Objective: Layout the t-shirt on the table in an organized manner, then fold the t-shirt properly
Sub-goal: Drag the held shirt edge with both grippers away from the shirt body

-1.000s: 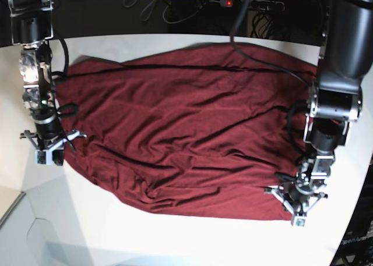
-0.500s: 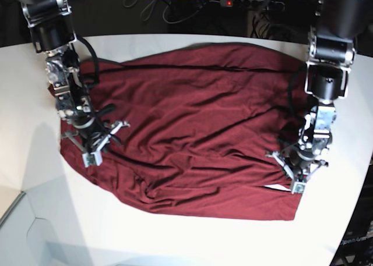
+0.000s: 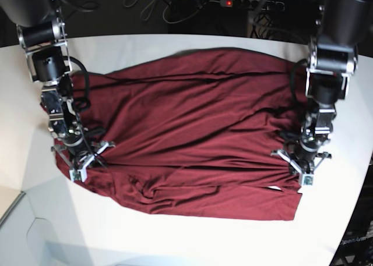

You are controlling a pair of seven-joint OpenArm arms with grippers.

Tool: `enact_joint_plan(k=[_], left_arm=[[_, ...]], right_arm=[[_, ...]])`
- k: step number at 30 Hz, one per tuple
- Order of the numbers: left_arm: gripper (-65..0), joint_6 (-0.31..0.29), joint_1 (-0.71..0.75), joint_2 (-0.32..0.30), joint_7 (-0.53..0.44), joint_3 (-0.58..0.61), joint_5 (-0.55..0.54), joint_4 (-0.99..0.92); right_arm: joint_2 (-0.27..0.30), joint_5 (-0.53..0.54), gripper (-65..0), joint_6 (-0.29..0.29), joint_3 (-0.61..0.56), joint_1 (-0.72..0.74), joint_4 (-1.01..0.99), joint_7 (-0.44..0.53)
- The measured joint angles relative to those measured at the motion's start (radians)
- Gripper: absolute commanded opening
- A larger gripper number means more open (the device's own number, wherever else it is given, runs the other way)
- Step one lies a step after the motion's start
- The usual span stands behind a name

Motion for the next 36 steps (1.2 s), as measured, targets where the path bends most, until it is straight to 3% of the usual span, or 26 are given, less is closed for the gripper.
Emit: enact_joint_plan(k=[4,9,14,18,22,27,32,36], left_arm=[[-64.8,0.006,-0.068,0.019,-0.072,0.000,0.010,-0.116],[-64.8,0.005,-0.116,0.019,-0.050,0.001,0.018,-0.127],[-64.8,0.011,-0.206,0.017,-0.063,-0.007,0.006,-0.085],[-64.8,0.013,-0.196,0.018,-0.063,-0.007,0.007,0.007],[-64.8,0.012,-0.089,0.016,0.049,-0.008,-0.044,0.143],[-64.8,0.023,0.146,-0.056,0.215,-0.002,-0.251,0.499],[-64.8,0.031,0.355,-0.138,0.272,-0.007,-0.428,0.831],[-64.9,0.023,0.547,-0.171,0.318,-0.035,-0.491,1.035]], right_arm=[[0.002,-0.001,-64.4,0.000,0.000,0.004,-0.025,0.063],[0.003,-0.009,-64.4,-0.002,0.000,-0.005,0.003,0.070],[0.015,-0.009,-64.1,-0.004,0.025,-0.115,0.231,0.039],[0.027,-0.013,-63.9,-0.012,0.100,-0.195,0.426,0.045],[0.026,-0.010,-63.8,-0.013,0.139,-0.285,0.574,0.046],[0.024,-0.011,-63.8,-0.010,0.191,-0.494,0.724,0.027],[0.023,-0.014,-63.8,-0.013,0.211,-0.644,0.825,0.039],[-0.003,-0.013,-64.0,-0.012,0.212,-0.759,0.855,0.037]])
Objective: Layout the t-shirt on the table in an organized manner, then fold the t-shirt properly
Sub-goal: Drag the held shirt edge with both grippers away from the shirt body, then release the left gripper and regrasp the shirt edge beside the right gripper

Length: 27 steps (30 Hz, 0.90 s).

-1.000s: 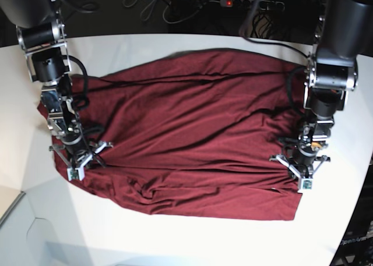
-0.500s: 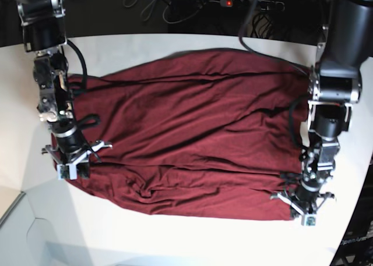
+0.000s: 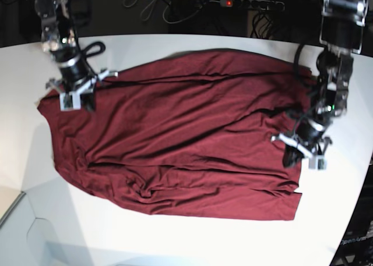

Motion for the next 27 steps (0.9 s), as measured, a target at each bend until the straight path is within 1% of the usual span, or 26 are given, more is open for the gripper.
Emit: enact_joint_plan(k=[2,3,5,7,9,11,13,17,20,22,24,27], left_arm=[[-64.9,0.010,0.087,0.001,0.020,-0.058,-0.003,0.080],[-64.9,0.005,0.122,0.000,0.029,-0.088,-0.005,0.120],[-64.9,0.004,0.190,0.011,0.045,-0.160,-0.013,0.211],[-64.9,0.005,0.246,0.040,0.064,-0.221,-0.008,0.290],[-64.9,-0.002,0.303,0.079,0.120,-0.260,-0.008,0.349],[-64.9,-0.007,0.352,0.114,0.171,-0.274,-0.008,0.396],[-64.9,-0.006,0.376,0.126,0.225,-0.275,-0.007,0.423],[-64.9,-0.006,0.429,0.148,0.300,-0.279,-0.007,0.443],[-64.9,-0.005,0.500,0.146,0.335,-0.283,-0.005,0.436],[-64.9,-0.005,0.546,0.122,0.344,-0.284,-0.006,0.433],[-64.9,-0.005,0.584,0.090,0.332,-0.288,-0.006,0.432],[-64.9,-0.004,0.623,0.083,0.317,-0.299,-0.004,0.436]], right_arm=[[-0.023,0.001,-64.2,0.000,-0.002,-0.037,0.005,-0.008],[-0.030,0.001,-64.2,0.001,-0.005,-0.050,0.014,-0.008],[-0.031,0.002,-64.3,0.001,-0.006,-0.076,0.034,0.006],[-0.035,0.004,-64.3,0.001,-0.005,-0.097,0.037,0.014],[-0.048,0.003,-64.3,0.001,-0.006,-0.116,0.037,0.008],[-0.051,0.005,-64.3,0.000,-0.008,-0.121,0.034,0.000],[-0.051,0.005,-64.3,0.000,-0.007,-0.117,0.032,0.003],[-0.051,0.005,-64.3,0.001,-0.004,-0.116,0.035,0.002],[-0.051,0.004,-64.0,0.000,-0.002,-0.140,0.035,0.004],[-0.051,0.004,-64.0,0.001,-0.002,-0.146,0.035,0.001],[-0.051,0.005,-64.0,0.001,-0.002,-0.142,0.035,0.002],[-0.051,0.005,-64.0,0.000,-0.002,-0.138,0.036,0.005]])
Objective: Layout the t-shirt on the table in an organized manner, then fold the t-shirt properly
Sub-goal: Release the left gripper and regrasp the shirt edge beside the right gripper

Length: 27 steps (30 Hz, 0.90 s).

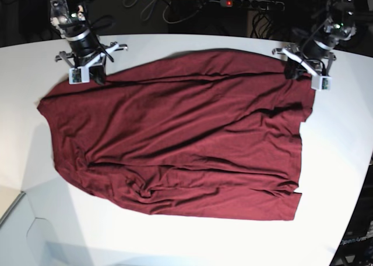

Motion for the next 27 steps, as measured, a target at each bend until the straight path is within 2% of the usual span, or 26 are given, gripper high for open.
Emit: enact_joint_plan(k=[3,7,10,27], left_arm=[[-64.9,-0.014,0.014,0.008,0.013,-0.016,-0.003,-0.021],[-64.9,0.000,-0.001,0.010,0.005,-0.040,0.076,-0.084],[-64.9,0.000,-0.018,0.038,0.008,-0.040,0.109,-0.093],[-64.9,-0.004,-0.027,0.045,0.006,-0.040,0.114,-0.023]], right_arm=[[-0.003,0.000,-64.2,0.000,-0.002,-0.005,-0.001,-0.002],[-0.002,0.000,-64.2,0.000,-0.002,-0.003,-0.002,-0.003],[-0.003,0.000,-64.2,0.000,-0.002,-0.003,-0.002,-0.003],[-0.002,0.000,-64.3,0.000,0.001,-0.024,-0.003,-0.003]])
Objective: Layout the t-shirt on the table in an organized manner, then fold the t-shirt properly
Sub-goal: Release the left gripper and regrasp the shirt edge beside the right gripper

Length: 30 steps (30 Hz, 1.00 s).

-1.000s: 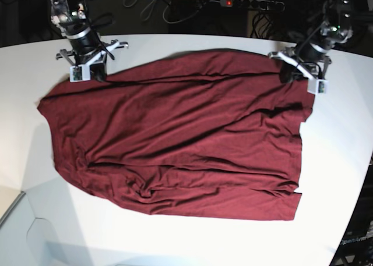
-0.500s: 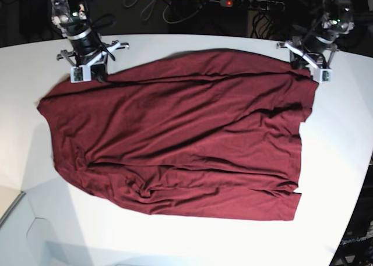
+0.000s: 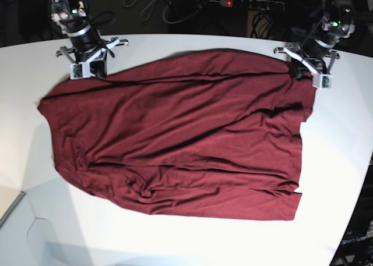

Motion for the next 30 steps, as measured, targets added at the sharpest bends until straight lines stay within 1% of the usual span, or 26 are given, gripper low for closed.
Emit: enact_joint_plan(k=[2,7,11,16,22,25,29,30], left_arm=[[-64.9,-0.003,-0.012,0.000,-0.003,-0.007,0.000,-0.037],[-64.9,0.001,-0.027,0.000,-0.004,-0.071,0.007,-0.124],[-64.9,-0.002,-0.027,0.000,-0.005,-0.102,0.003,-0.137],[-64.9,-0.002,-0.023,0.000,-0.005,-0.103,0.002,-0.139],[-64.9,-0.008,0.060,-0.009,-0.040,-0.111,-0.008,-0.126],[-64.9,-0.018,0.075,-0.002,-0.019,-0.165,-0.008,-0.125],[-64.9,-0.010,0.109,-0.002,-0.007,-0.223,-0.005,-0.125],[-64.9,-0.006,0.108,-0.003,0.009,-0.230,-0.003,-0.121]], right_arm=[[0.000,0.000,-64.3,0.000,0.000,0.000,0.000,-0.001],[0.000,0.000,-64.3,0.000,0.000,0.002,0.000,-0.001],[0.000,0.000,-64.3,0.000,0.000,0.005,0.000,0.000],[0.000,0.000,-64.3,0.000,0.001,0.005,0.000,0.000],[0.000,0.000,-64.3,0.000,0.001,0.011,0.000,0.000],[0.000,0.000,-64.3,0.000,0.002,0.010,0.000,-0.001],[0.000,0.000,-64.3,0.000,0.001,0.011,-0.001,0.001],[0.000,0.000,-64.3,0.000,-0.001,0.011,-0.001,-0.001]])
